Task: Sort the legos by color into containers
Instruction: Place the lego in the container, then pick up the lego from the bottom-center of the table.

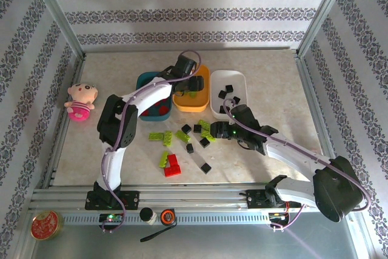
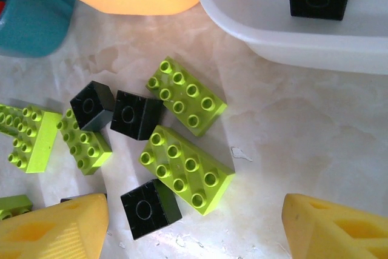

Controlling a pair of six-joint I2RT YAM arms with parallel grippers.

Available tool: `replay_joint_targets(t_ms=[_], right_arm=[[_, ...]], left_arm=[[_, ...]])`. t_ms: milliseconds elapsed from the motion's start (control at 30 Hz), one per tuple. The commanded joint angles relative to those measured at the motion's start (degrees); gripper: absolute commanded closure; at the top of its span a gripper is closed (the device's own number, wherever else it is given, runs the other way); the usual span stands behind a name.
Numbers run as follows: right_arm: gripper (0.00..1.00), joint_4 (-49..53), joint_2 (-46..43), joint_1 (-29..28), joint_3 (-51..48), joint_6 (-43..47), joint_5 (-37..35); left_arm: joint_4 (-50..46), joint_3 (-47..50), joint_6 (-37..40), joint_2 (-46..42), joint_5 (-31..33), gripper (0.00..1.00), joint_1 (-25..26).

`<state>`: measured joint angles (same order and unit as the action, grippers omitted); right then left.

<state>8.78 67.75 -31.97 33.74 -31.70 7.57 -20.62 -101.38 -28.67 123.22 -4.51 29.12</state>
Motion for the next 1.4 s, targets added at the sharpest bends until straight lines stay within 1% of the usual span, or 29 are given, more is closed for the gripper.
replay_joint_targets(t_ms=[0,167,300,367,500,600,667,700,833,1000,1067,1233,1367], right_arm=[[0.24,0.7,-0.9,0.5,-0.8,-1.0,0.8],[0.24,0.6,0.0,-0.2,-0.5,-1.0,1.8],[0.24,1.4,0.7,-1.8,0.4,0.0,3.1],[0.24,2.2,1.0,-3.2,0.9,0.8,3.3],[0.24,3.8,2.0,-6.7,1.5,2.3,5.0],[0.22,6.2,3.0,-11.9,2.3,3.8,4.8],[0.22,9.0,4.3,-16.2,3.3,5.0,3.1],[0.22,10.3,4.9,-17.7,3.7,5.2,2.4],[0.22,14.3,6.3,-22.3,4.0,5.6,-0.2],[0.23,17.0,7.8,-25.3,4.1,6.1,-2.9],[0.24,17.6,9.0,-26.4,4.8,6.4,-4.4],[0.27,17.6,11.9,-28.7,6.9,7.3,-5.8],[0.31,19.2,15.3,-30.7,8.5,8.3,-7.3]], left_arm=[[-3.8,-3.9,1.2,2.3,-1.1,0.38,-0.8],[-2.2,-5.1,0.6,0.9,-3.5,0.28,-0.8],[-0.7,-3.2,0.8,-3.4,-4.7,0.2,-0.8],[1.7,-0.2,0.5,-6.9,-5.2,0.16,-0.8],[5.1,6.8,-0.7,-14.2,-7.0,0.14,-0.8],[10.8,16.1,-2.2,-22.0,-7.7,0.1,-0.8],[13.5,23.2,-2.7,-27.3,-7.8,0.04,-0.8],[14.2,26.0,-2.8,-29.4,-7.7,0.03,-0.8],[15.4,37.4,-3.6,-38.5,-5.6,0.0,-0.8],[14.5,48.2,-3.4,-48.2,-2.7,0.0,-0.8],[13.5,52.1,-3.1,-51.8,-0.4,0.0,-0.8],[11.0,59.4,-4.1,-59.5,4.0,0.0,-0.8],[8.9,62.2,-5.1,-64.3,6.0,0.0,-0.8]])
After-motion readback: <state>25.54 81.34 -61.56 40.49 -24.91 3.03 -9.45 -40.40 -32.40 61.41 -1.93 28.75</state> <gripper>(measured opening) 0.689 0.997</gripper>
